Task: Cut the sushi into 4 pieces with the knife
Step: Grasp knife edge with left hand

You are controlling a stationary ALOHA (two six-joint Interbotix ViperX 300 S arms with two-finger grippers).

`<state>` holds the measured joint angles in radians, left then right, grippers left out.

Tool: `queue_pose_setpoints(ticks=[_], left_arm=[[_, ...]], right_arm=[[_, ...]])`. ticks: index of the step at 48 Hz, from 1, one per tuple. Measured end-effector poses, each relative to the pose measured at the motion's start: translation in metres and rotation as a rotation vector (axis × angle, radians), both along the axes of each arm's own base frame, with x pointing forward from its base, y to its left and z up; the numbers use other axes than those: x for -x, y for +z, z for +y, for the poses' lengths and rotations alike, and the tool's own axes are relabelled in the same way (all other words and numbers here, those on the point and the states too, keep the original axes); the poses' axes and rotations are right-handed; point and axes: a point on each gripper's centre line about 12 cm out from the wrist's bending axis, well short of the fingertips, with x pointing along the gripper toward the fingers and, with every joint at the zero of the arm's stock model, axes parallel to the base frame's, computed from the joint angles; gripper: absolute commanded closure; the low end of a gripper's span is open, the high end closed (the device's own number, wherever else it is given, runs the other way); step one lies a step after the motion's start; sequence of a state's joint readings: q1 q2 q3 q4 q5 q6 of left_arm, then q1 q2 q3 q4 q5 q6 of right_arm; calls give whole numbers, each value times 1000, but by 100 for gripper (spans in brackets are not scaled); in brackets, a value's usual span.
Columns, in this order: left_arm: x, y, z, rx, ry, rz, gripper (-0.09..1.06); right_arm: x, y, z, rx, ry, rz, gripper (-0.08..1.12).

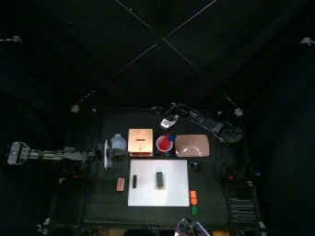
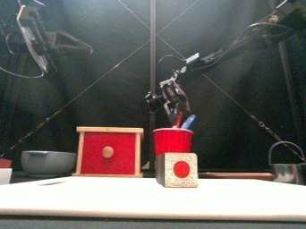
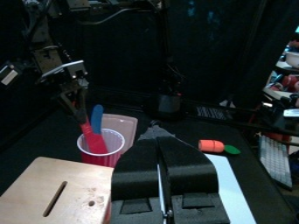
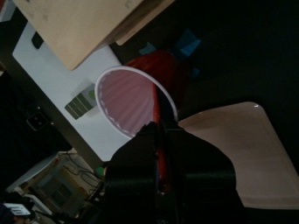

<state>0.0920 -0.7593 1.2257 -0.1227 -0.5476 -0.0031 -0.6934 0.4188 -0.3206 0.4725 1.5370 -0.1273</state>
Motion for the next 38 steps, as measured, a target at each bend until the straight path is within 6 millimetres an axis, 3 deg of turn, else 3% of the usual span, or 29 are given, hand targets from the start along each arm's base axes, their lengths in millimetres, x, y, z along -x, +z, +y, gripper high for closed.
queue_pose_setpoints(ticks=[8,14,25,38], left_arm=[[0,0,0,0,0,2,94],[0,0,0,0,0,0,89],[0,0,2,33,15,-3,72],[0,0,3,44,24,-10,55]], right_arm=[[-3,27,0,14,-4,-16,101],[-2,58,4,49,-3,-61,101],[7,110,31,97,31,-148,101],[16,149,64,153,81,-220,101]])
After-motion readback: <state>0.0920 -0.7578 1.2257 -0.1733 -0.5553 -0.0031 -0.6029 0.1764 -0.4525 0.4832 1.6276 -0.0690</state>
